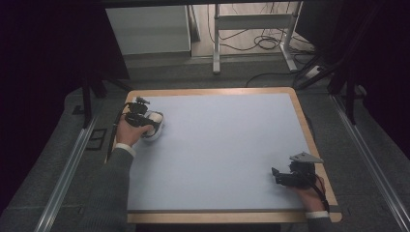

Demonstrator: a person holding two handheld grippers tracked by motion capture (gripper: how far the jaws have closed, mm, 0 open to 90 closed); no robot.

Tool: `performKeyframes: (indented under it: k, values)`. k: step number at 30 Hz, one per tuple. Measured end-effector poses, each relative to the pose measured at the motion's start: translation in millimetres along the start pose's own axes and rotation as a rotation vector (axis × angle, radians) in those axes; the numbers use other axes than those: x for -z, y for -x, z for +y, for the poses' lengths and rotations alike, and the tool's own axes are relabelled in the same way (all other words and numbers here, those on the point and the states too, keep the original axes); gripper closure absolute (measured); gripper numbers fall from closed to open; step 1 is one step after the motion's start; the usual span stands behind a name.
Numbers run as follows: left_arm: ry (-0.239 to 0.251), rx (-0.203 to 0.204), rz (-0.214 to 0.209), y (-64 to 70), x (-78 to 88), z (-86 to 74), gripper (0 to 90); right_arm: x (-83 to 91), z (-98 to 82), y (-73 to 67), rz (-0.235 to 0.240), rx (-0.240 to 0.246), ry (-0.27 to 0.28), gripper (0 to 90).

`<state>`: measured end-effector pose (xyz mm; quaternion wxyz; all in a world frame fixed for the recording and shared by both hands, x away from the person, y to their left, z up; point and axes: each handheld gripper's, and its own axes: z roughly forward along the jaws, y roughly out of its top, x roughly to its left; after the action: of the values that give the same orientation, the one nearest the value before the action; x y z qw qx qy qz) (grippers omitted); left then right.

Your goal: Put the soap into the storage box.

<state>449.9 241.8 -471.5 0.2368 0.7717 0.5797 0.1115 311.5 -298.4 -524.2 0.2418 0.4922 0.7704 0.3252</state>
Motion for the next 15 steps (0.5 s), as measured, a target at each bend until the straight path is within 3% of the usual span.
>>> performKeyframes:
  k: [2, 6, 10, 15]
  values:
    - [0.021, -0.009, 0.019, 1.9, 0.9, -0.2, 48.8, 0.2, 0.0, 0.2, 0.000, -0.001, 0.001, 7.7]
    - [0.044, -0.012, -0.028, 5.8, 6.6, 1.0, 44.8, 0.2, 0.0, 0.2, 0.000, -0.001, 0.001, 7.7]
    - [0.053, -0.018, -0.040, 8.6, 9.2, -0.1, 41.7, 0.2, 0.2, -1.1, 0.002, 0.001, 0.001, 7.7]
    - [0.089, -0.026, -0.087, 11.9, 16.7, -2.2, 40.4, 0.7, 0.3, -0.7, 0.002, 0.000, 0.003, 7.7]
